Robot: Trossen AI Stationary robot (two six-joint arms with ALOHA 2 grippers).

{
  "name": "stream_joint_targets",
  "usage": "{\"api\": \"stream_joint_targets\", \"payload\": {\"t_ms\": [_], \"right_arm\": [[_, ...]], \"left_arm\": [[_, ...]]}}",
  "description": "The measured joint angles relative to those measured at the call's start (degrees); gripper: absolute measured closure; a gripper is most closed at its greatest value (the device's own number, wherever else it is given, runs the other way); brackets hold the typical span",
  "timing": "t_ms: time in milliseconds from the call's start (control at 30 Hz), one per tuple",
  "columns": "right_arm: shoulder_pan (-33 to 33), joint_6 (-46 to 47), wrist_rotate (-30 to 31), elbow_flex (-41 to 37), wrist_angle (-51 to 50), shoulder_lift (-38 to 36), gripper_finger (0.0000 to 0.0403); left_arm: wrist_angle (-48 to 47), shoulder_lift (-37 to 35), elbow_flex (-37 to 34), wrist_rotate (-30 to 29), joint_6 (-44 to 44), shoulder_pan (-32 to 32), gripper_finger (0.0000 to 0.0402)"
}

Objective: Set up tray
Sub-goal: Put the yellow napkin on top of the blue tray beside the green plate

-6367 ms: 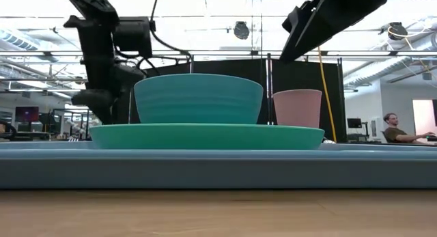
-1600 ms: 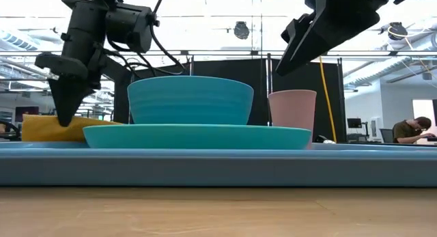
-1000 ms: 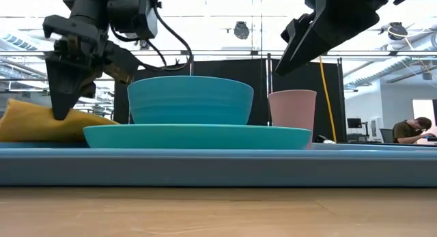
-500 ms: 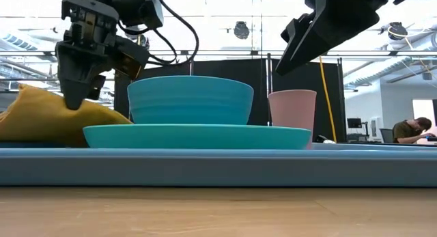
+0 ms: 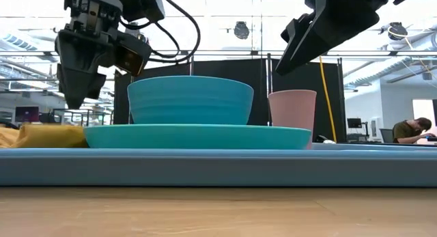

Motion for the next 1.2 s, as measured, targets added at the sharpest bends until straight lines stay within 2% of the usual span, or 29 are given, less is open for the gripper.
{"api": "stream_joint_targets", "payload": {"t_ms": [133,200,333,500,567,733,1000,1200], "right_arm": [[0.00,0.00,0.00,0.00,0.00,0.00,0.0222],[0.00,0.00,0.00,0.00,0.00,0.00,0.0222],[-0.01,0.00,0.00,0.00,0.00,0.00,0.0222],[-0.02,0.00,0.00,0.00,0.00,0.00,0.0222],[-0.02,0.00,0.00,0.00,0.00,0.00,0.0222],[-0.02,0.01,0.00,0.00,0.00,-0.01,0.0222],[-0.02,0.96,0.00,-0.59,0.06,-0.04,0.0222],[-0.02,0.98,0.00,-0.59,0.67,-0.04,0.0222]], "left_arm": [[1.26,0.00,0.00,0.38,4.37,-0.07,0.0306],[1.08,0.00,0.00,-1.40,7.40,-0.07,0.0305],[-4.10,0.00,0.00,-9.60,14.69,-0.38,0.0305],[-11.81,0.00,0.00,-22.51,28.87,-1.68,0.0305],[-12.36,0.00,-0.25,-25.30,33.33,-2.64,0.0305],[-10.33,0.00,-1.53,-24.15,39.62,-5.91,0.0305],[-2.88,0.00,-3.68,-25.53,39.20,-9.07,0.0305],[-1.24,0.00,-6.05,-25.52,37.91,-9.07,0.0305]]}}
